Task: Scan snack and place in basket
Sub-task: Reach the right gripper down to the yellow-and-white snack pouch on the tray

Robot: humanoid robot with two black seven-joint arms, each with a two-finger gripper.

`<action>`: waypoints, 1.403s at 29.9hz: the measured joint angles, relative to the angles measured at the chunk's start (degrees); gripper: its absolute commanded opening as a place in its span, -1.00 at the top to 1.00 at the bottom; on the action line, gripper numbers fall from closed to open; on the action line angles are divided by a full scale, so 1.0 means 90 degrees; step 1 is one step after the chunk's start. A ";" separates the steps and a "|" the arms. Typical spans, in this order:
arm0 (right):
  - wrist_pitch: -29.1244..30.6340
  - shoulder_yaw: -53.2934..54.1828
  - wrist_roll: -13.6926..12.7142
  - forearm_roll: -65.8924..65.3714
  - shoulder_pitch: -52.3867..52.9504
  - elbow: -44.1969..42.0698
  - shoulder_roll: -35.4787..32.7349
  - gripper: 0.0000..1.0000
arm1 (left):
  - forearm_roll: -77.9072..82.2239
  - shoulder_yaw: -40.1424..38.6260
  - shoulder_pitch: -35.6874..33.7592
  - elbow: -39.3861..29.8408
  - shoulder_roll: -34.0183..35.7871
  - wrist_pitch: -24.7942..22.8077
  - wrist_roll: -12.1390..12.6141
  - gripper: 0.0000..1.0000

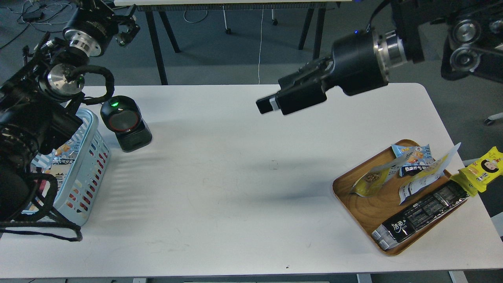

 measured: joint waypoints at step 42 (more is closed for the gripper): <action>-0.0355 -0.2576 -0.0003 -0.5674 -0.0405 -0.0084 -0.0213 0.65 | 0.0063 -0.0010 0.0208 0.0069 0.0016 0.0000 -0.0029 -1.00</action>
